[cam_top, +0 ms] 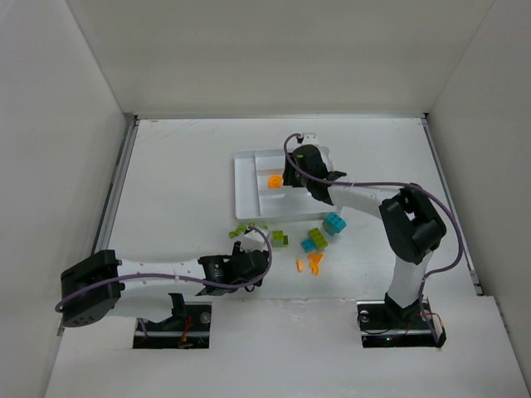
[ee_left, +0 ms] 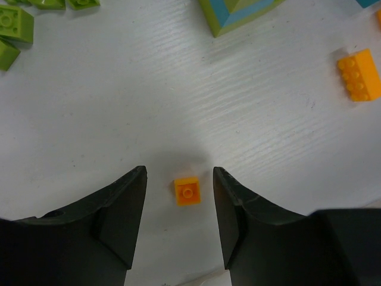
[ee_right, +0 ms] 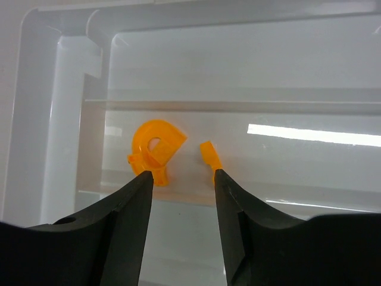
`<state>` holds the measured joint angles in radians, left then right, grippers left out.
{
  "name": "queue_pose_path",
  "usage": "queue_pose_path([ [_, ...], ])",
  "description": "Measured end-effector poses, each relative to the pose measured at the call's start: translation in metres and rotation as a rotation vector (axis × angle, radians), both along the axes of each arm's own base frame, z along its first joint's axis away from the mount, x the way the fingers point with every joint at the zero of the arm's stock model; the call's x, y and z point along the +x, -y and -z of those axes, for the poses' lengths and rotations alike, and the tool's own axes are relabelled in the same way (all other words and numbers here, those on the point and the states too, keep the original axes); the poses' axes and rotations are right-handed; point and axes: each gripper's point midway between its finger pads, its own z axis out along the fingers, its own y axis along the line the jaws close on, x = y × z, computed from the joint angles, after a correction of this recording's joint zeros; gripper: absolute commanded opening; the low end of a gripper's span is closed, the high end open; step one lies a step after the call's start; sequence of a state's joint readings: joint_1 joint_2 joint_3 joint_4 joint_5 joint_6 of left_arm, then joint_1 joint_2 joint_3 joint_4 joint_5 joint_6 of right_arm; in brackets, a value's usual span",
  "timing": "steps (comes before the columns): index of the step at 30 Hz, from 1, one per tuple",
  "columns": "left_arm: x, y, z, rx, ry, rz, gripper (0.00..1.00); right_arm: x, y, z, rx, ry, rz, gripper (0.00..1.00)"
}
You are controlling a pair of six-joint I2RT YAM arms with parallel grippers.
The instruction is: Sort the legos into containers by color
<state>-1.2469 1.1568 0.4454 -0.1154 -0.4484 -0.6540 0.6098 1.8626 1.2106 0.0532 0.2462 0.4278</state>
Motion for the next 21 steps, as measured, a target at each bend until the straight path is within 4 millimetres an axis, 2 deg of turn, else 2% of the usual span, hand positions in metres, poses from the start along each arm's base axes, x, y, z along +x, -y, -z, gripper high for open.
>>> queue_pose_path([
  [3, -0.001, 0.002, 0.002, 0.002, 0.000, 0.006, 0.44, -0.006, 0.004, -0.001, 0.003, 0.002, 0.001, 0.52],
  [8, -0.005, 0.006, 0.003, 0.000, 0.000, 0.023, 0.36, -0.022, 0.015, -0.004, 0.009, 0.005, 0.004, 0.52],
  [15, -0.016, 0.006, 0.008, 0.023, -0.016, 0.037, 0.33, -0.035, 0.026, -0.002, 0.008, 0.003, 0.015, 0.52],
  [21, -0.013, 0.007, 0.008, 0.032, -0.018, -0.012, 0.14, -0.054, 0.036, -0.011, 0.020, 0.020, 0.016, 0.52],
])
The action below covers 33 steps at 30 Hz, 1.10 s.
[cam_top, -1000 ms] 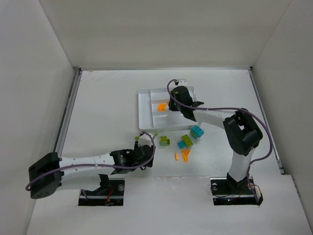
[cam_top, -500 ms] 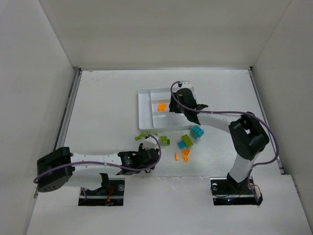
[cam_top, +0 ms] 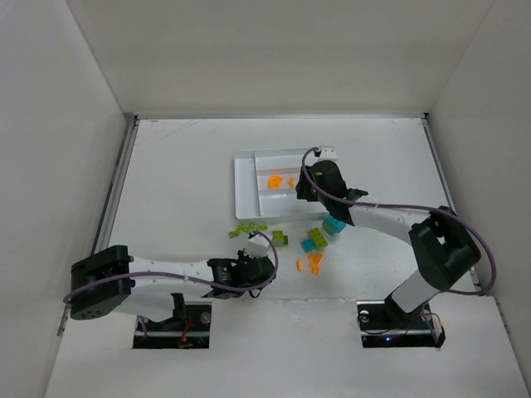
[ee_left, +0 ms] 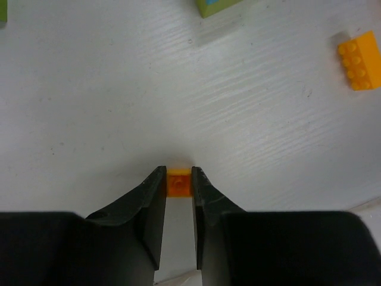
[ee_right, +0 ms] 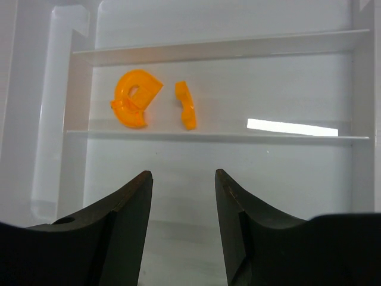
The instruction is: Sort the legos into containers by color
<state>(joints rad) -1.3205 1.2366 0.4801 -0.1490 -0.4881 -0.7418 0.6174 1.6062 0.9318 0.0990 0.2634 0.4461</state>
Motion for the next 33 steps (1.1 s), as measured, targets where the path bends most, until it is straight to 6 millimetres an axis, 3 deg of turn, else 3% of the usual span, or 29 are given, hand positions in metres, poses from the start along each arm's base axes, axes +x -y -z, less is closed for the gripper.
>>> queue_pose_path([
  [5, 0.006, -0.002, -0.004, -0.001, 0.018, -0.026, 0.11, -0.025, 0.009, -0.016, 0.033, 0.040, -0.003, 0.51],
  [8, 0.024, -0.002, -0.020, -0.055, 0.047, -0.084, 0.11, -0.045, 0.017, -0.023, 0.055, 0.060, -0.006, 0.46],
  [14, 0.104, 0.011, -0.096, -0.295, 0.182, -0.260, 0.12, -0.086, 0.024, -0.028, 0.096, 0.072, -0.025, 0.30],
  [17, 0.149, 0.024, -0.128, -0.378, 0.236, -0.304, 0.13, -0.106, 0.020, -0.025, 0.098, 0.056, -0.050, 0.30],
  [20, 0.196, 0.042, -0.144, -0.407, 0.273, -0.320, 0.13, -0.124, 0.015, -0.021, 0.090, 0.038, -0.071, 0.34],
  [23, 0.235, 0.060, -0.139, -0.385, 0.283, -0.317, 0.14, -0.140, 0.011, -0.015, 0.079, 0.014, -0.086, 0.39],
  [27, 0.274, 0.074, -0.109, -0.330, 0.258, -0.316, 0.14, -0.161, 0.010, 0.000, 0.052, -0.042, -0.093, 0.43],
  [33, 0.291, 0.066, -0.057, -0.250, 0.183, -0.331, 0.16, -0.191, 0.014, 0.023, 0.011, -0.141, -0.092, 0.49],
])
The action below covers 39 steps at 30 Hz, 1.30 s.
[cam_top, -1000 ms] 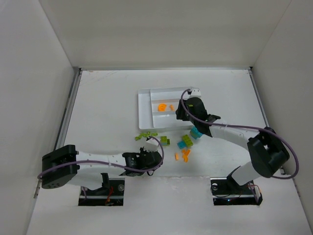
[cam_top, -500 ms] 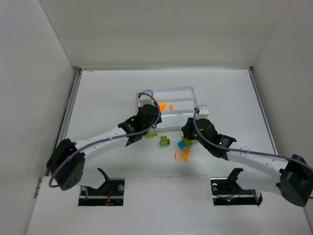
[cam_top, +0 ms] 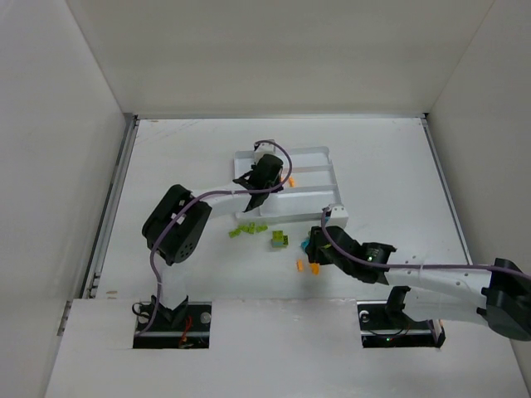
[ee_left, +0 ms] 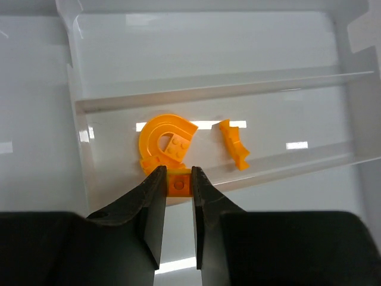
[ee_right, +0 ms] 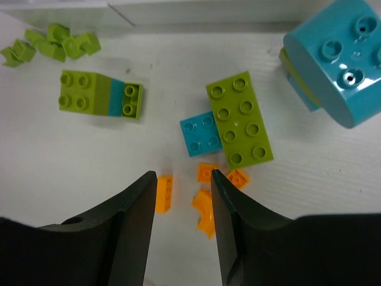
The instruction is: Sort the legos into containers by color
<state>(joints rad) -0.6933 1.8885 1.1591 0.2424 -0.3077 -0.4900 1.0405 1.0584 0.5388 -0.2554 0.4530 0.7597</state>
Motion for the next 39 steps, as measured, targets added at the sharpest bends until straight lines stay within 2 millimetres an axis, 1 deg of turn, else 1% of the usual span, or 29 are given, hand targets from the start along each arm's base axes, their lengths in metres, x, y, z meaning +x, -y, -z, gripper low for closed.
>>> queue_pose_path([
  [3, 0.003, -0.003, 0.006, 0.006, -0.011, -0.006, 0.19, -0.009, 0.002, 0.006, -0.011, -0.033, 0.008, 0.52],
  [4, 0.004, -0.003, 0.005, 0.004, -0.010, -0.007, 0.22, -0.011, 0.004, 0.008, -0.015, -0.042, 0.014, 0.53],
  [8, 0.007, 0.000, 0.001, -0.005, 0.004, -0.004, 0.38, -0.018, 0.009, 0.014, -0.030, -0.076, 0.037, 0.58],
  [9, 0.007, 0.000, 0.000, -0.008, 0.005, -0.003, 0.41, -0.020, 0.010, 0.016, -0.034, -0.086, 0.041, 0.58],
  [13, 0.005, 0.003, -0.001, -0.015, 0.013, 0.004, 0.41, -0.025, 0.016, 0.027, -0.069, -0.124, 0.060, 0.55],
  [15, -0.004, -0.001, 0.000, -0.011, 0.009, 0.009, 0.39, -0.028, 0.019, 0.034, -0.092, -0.143, 0.067, 0.51],
  [18, -0.027, -0.006, -0.006, -0.013, 0.010, 0.031, 0.36, -0.030, 0.021, 0.044, -0.123, -0.169, 0.075, 0.50],
  [21, -0.058, -0.006, -0.024, -0.038, 0.038, 0.072, 0.34, -0.031, 0.022, 0.051, -0.145, -0.187, 0.079, 0.50],
  [24, -0.090, -0.004, -0.045, -0.077, 0.081, 0.120, 0.32, -0.031, 0.021, 0.053, -0.146, -0.190, 0.079, 0.50],
  [27, -0.121, -0.003, -0.057, -0.104, 0.110, 0.168, 0.32, -0.030, 0.020, 0.055, -0.151, -0.192, 0.083, 0.46],
  [30, -0.150, -0.004, -0.059, -0.109, 0.125, 0.207, 0.32, -0.027, 0.021, 0.060, -0.172, -0.200, 0.090, 0.46],
  [34, -0.183, 0.000, -0.055, -0.089, 0.121, 0.260, 0.33, -0.021, 0.020, 0.060, -0.176, -0.191, 0.106, 0.48],
  [39, -0.218, 0.009, -0.042, -0.052, 0.107, 0.322, 0.36, -0.014, 0.021, 0.060, -0.183, -0.170, 0.133, 0.50],
])
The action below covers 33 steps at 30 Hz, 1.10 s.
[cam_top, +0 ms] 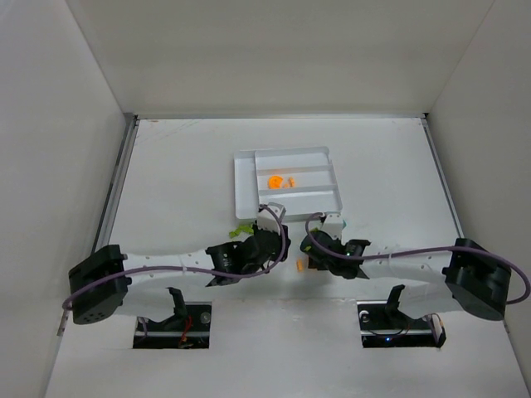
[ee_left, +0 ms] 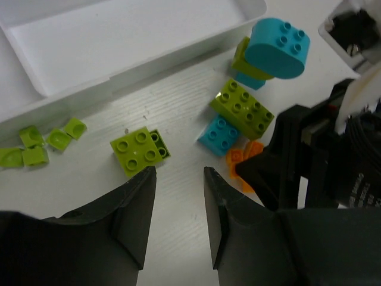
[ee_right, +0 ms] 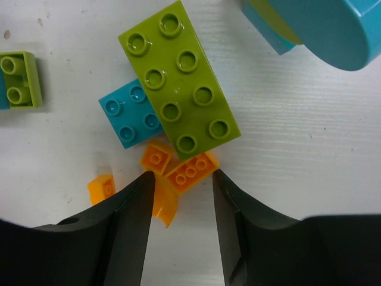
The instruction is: Sort the legos into containers by color
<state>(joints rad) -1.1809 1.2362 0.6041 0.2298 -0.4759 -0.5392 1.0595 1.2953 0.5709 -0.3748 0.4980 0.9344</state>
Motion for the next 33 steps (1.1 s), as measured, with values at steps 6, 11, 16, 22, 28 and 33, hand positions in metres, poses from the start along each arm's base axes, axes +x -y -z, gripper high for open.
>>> queue_pose_path([
  [6, -0.021, 0.006, 0.013, 0.021, -0.024, 0.031, 0.37, 0.009, -0.006, -0.001, -0.011, 0.025, 0.011, 0.38],
  [11, -0.030, 0.008, 0.026, 0.049, -0.036, 0.035, 0.37, 0.013, -0.013, -0.002, -0.010, 0.036, 0.009, 0.26],
  [16, -0.037, 0.008, 0.032, 0.057, -0.037, 0.038, 0.37, 0.006, -0.019, -0.004, -0.002, 0.040, -0.020, 0.21],
  [22, -0.044, 0.004, 0.040, 0.064, -0.050, 0.036, 0.37, -0.009, -0.026, -0.018, 0.041, 0.045, -0.049, 0.19],
  [28, -0.055, 0.009, 0.050, 0.076, -0.068, 0.051, 0.37, -0.014, -0.023, -0.032, 0.096, 0.060, -0.040, 0.34],
  [33, -0.055, 0.008, 0.054, 0.082, -0.073, 0.040, 0.37, -0.018, -0.020, -0.023, 0.078, 0.035, -0.045, 0.46],
])
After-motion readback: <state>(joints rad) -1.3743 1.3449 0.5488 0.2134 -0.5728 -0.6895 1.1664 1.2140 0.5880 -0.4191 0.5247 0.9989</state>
